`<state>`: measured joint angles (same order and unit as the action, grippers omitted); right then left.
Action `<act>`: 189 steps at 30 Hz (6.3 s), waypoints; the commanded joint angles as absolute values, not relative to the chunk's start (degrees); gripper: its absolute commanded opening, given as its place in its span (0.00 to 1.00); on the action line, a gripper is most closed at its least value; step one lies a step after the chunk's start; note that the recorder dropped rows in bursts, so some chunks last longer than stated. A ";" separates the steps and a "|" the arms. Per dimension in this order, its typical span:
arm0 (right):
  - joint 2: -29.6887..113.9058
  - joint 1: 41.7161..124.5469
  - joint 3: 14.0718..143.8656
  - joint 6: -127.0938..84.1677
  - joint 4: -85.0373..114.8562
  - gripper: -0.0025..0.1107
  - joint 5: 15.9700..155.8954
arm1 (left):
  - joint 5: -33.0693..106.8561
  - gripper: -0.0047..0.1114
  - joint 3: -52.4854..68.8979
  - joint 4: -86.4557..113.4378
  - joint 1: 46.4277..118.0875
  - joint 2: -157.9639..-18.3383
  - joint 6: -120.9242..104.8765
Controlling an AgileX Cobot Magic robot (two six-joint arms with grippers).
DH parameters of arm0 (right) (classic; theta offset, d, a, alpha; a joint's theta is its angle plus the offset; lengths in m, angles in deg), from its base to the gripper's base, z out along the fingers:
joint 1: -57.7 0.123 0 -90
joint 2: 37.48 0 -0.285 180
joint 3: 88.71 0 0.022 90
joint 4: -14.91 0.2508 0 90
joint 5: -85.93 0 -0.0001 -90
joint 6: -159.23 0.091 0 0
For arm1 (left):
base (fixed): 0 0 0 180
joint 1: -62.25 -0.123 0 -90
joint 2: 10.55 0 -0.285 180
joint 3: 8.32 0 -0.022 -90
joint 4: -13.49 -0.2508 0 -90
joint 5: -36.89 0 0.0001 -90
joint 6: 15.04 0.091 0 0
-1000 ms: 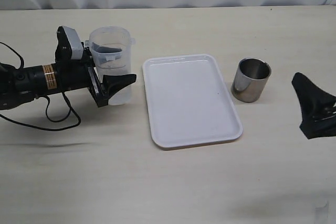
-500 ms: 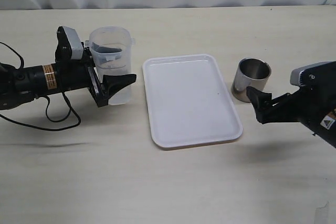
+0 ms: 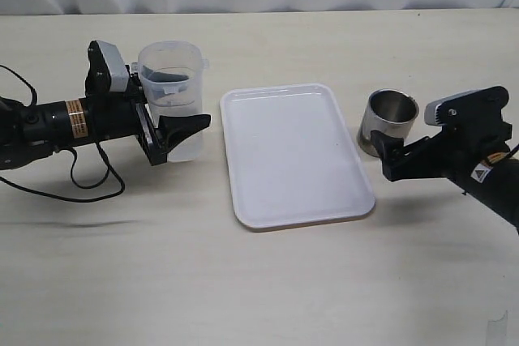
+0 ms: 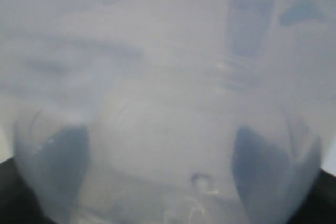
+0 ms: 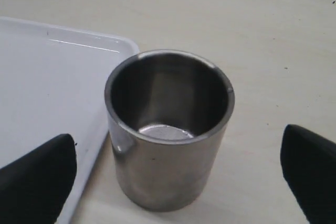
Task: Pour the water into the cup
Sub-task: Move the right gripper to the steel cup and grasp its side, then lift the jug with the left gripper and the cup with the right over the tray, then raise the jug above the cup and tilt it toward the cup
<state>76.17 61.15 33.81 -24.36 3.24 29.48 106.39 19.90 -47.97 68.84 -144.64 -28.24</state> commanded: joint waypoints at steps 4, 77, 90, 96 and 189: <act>81.11 61.17 37.56 -24.44 2.14 0.90 28.68 | 106.86 0.04 19.52 -47.39 68.99 -144.75 -27.93; 96.38 61.17 45.37 -14.45 4.99 0.89 15.97 | 106.86 0.04 19.52 -47.37 68.99 -144.75 -27.93; 96.38 61.17 45.37 -14.55 2.27 0.60 15.97 | 106.86 0.04 19.52 -47.37 68.99 -144.75 -27.93; 96.38 61.17 45.37 -14.55 1.77 0.16 15.97 | 106.86 0.04 19.52 -47.37 68.99 -144.75 -27.93; 86.64 60.53 64.55 7.07 -53.42 0.06 26.00 | 79.19 0.04 -5.31 -48.59 84.63 -139.86 -42.08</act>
<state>87.32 60.48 64.56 7.95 -53.63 27.57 81.06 -3.94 -48.98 83.10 -140.75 -43.01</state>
